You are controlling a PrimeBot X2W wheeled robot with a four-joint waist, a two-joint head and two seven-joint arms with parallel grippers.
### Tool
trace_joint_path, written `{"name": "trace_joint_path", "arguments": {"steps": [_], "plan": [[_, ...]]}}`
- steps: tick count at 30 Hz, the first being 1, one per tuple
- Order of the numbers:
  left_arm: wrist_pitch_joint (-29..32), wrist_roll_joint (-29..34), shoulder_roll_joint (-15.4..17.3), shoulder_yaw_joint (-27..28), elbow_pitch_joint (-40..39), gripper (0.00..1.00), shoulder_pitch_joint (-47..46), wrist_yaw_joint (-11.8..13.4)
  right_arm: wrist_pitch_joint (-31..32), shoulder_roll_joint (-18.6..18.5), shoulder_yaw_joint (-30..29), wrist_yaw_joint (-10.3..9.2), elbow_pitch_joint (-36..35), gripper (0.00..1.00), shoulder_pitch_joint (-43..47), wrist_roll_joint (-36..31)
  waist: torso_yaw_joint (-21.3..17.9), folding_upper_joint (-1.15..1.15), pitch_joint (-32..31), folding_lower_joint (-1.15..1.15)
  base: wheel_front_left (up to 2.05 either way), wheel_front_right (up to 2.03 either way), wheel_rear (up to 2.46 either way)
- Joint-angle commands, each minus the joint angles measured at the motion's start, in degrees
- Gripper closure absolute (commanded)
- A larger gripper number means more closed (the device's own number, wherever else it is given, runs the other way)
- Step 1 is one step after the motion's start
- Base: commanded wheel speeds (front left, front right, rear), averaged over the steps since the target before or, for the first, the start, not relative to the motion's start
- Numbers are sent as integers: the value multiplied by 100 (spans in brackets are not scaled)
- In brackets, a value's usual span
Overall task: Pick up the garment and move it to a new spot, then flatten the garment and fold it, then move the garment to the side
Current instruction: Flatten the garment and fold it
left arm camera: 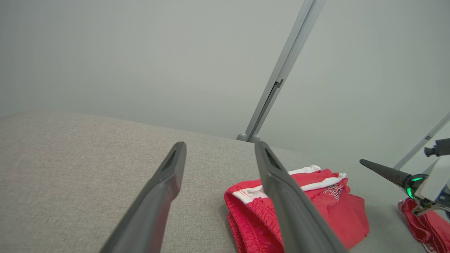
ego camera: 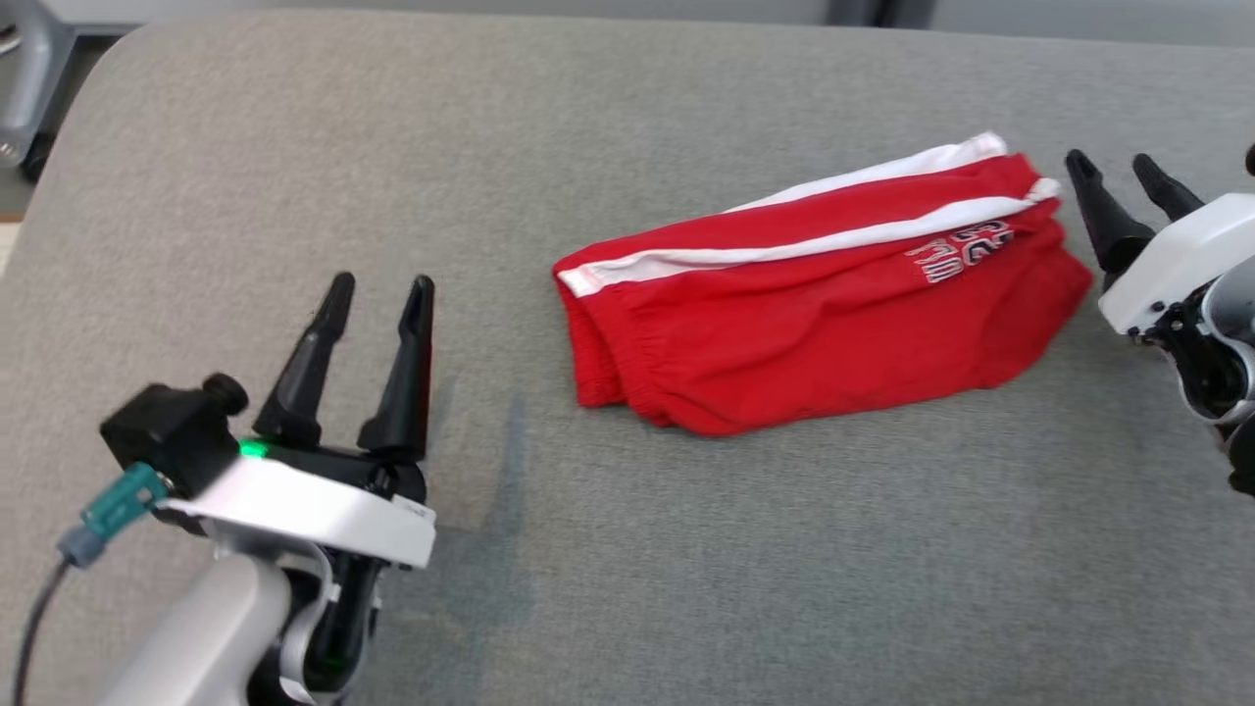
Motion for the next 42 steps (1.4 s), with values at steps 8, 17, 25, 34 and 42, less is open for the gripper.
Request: {"name": "trace_joint_path", "arguments": {"steps": [8, 17, 25, 34, 42], "plan": [[-4, 609, -635, 202, 175, 0, 428, -376, 1044, -72, -39, 0, 752, 0, 14, 634, 509, 0, 265, 0, 0, 0, 0], [-5, 849, -855, 235, 345, 0, 512, -552, 1889, 162, -45, -1, 1138, 0, 194, 1063, 612, 0, 246, 0, 0, 0, 0], [-5, 958, -954, 188, 474, 0, 538, -632, 1703, 136, -87, 1, 764, 100, 198, 1234, 549, 0, 119, 0, 0, 0, 0], [-4, 999, -1001, 122, 607, 0, 660, -668, 1236, -115, -372, 1, 222, 100, 638, 1669, 285, 0, -340, 0, 0, 0, 0], [31, 950, -959, 43, 679, 0, 882, -630, 1067, -370, -417, 1, -120, 100, 1318, 1906, -82, 0, -822, 0, 0, 0, 0]]}}
